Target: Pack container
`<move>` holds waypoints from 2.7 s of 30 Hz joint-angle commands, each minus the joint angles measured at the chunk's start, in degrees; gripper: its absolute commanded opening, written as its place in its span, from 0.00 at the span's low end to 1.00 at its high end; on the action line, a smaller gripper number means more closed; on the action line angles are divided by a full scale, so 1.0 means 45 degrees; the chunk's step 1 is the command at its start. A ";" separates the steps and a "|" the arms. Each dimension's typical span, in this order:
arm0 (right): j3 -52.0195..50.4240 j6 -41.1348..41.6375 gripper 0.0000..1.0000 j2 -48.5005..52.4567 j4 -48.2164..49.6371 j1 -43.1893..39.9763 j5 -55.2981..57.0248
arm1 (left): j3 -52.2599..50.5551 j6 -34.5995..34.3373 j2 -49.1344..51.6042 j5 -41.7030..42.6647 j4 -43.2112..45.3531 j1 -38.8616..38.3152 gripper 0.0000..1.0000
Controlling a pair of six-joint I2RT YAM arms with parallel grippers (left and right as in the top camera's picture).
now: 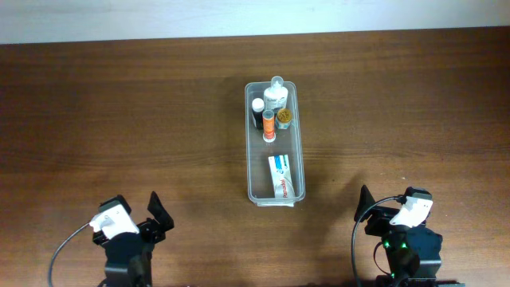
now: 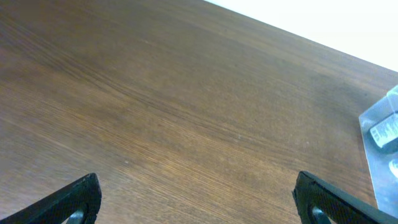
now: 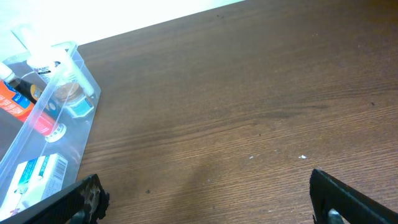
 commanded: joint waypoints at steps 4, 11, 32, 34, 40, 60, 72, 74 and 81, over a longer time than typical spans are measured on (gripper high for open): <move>-0.0087 -0.0087 0.98 -0.0097 -0.0010 -0.0058 -0.0024 | -0.1520 0.0073 -0.1253 0.0248 0.0549 0.0039 1.00; -0.0087 -0.0087 0.98 -0.0097 -0.0010 -0.0058 -0.0024 | -0.1656 0.0121 -0.2030 0.0214 0.0656 0.0039 0.99; -0.0087 -0.0087 0.99 -0.0097 -0.0010 -0.0058 -0.0024 | -0.1656 0.0126 -0.2021 0.0209 0.0641 0.0039 0.99; -0.0087 -0.0087 0.98 -0.0097 -0.0010 -0.0058 -0.0024 | -0.1656 0.0121 -0.2021 0.0209 0.0641 0.0039 0.99; -0.0087 -0.0087 0.98 -0.0097 -0.0010 -0.0058 -0.0024 | -0.1656 0.0121 -0.2021 0.0209 0.0641 0.0039 0.99; -0.0087 -0.0087 0.98 -0.0097 -0.0010 -0.0058 -0.0024 | -0.1656 0.0126 -0.2021 0.0209 0.0641 0.0039 0.99; -0.0087 -0.0087 0.98 -0.0097 -0.0010 -0.0058 -0.0024 | -0.1656 0.0121 -0.2021 0.0209 0.0641 0.0039 0.99; -0.0087 -0.0087 0.98 -0.0097 -0.0010 -0.0058 -0.0024 | -0.1656 0.0121 -0.2021 0.0209 0.0641 0.0039 1.00; -0.0087 -0.0087 0.98 -0.0097 -0.0010 -0.0058 -0.0024 | -0.1656 0.0121 -0.2021 0.0209 0.0641 0.0039 1.00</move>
